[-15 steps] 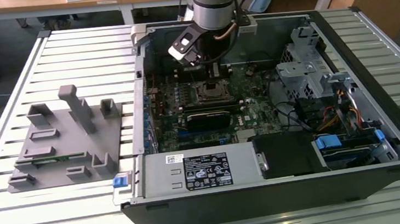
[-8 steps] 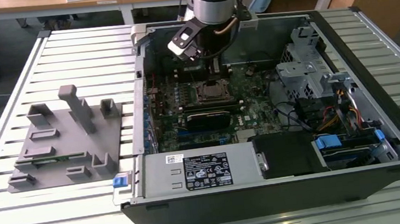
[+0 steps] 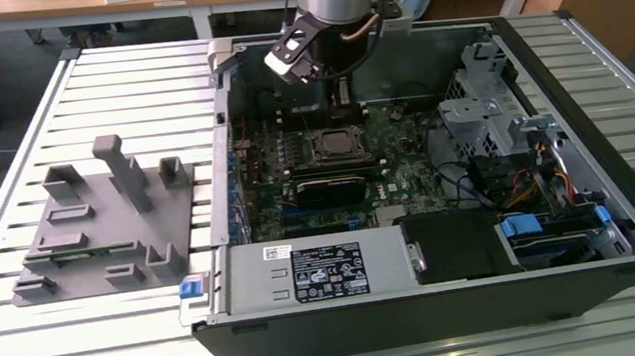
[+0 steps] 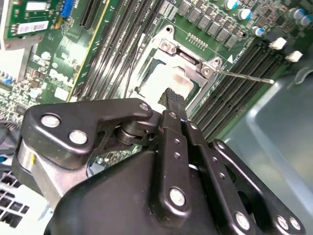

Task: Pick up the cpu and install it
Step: 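Install the first cpu locking lever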

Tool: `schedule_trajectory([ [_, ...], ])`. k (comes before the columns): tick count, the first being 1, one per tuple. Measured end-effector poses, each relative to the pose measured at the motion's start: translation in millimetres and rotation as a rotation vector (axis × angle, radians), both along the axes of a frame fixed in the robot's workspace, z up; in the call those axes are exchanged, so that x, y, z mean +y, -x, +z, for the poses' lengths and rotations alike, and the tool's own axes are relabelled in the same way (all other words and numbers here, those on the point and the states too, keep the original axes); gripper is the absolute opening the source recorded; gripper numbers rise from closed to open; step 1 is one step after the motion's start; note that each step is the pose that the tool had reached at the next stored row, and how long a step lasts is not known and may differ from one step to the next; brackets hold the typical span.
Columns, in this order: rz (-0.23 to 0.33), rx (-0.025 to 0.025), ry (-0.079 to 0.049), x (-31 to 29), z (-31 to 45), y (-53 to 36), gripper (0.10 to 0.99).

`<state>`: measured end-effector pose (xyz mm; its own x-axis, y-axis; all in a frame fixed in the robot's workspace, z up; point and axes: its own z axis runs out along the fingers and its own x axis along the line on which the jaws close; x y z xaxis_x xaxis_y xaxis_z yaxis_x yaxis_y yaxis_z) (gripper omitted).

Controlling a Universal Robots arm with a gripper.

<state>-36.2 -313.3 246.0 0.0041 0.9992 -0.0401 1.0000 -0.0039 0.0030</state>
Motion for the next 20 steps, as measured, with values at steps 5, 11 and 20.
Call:
schedule_trajectory([
  [5,0.000,0.0000,0.000,0.0,15.6,0.0,0.106],
  [11,0.000,-0.0001,0.000,0.0,30.5,0.0,0.106],
  [20,0.013,-0.0001,0.000,0.0,47.7,0.0,0.106],
])
